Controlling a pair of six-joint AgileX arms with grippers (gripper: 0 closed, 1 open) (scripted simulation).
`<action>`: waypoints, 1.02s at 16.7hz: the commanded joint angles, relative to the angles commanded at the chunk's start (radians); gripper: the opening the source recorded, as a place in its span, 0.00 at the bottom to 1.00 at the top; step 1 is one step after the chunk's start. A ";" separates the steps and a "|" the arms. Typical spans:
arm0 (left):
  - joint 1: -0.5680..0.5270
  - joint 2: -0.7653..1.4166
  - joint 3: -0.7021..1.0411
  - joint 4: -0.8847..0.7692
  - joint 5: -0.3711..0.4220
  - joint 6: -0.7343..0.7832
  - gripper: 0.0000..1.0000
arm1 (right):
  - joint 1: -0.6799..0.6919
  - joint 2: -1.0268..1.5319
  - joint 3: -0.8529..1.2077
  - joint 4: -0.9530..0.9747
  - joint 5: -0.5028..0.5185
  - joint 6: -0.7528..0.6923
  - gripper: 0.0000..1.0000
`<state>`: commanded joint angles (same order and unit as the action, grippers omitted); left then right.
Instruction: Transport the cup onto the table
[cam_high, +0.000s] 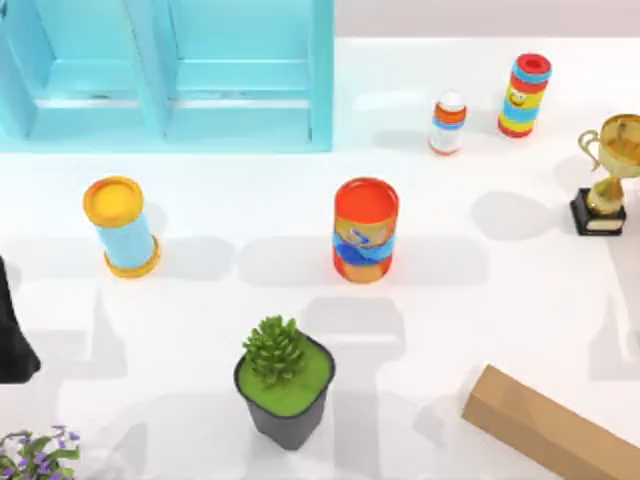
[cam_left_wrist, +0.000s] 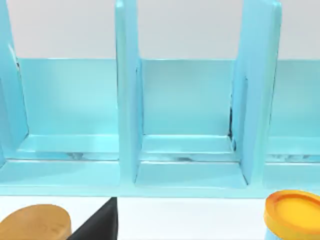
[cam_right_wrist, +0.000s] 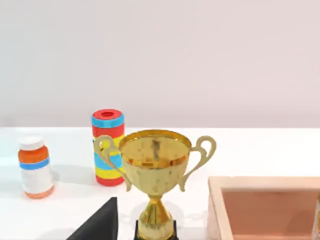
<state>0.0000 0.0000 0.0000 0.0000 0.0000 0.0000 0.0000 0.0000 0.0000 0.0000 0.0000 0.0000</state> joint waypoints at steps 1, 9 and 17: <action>0.000 0.000 0.000 0.000 0.000 0.000 1.00 | 0.000 0.000 0.000 0.000 0.000 0.000 1.00; 0.000 0.000 0.000 0.000 0.000 0.000 1.00 | -0.106 0.292 0.271 -0.249 0.001 -0.100 1.00; 0.000 0.000 0.000 0.000 0.000 0.000 1.00 | -0.329 1.054 0.899 -0.790 -0.001 -0.317 1.00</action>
<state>0.0000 0.0000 0.0000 0.0000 0.0000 0.0000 -0.3290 1.0537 0.8992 -0.7904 -0.0012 -0.3173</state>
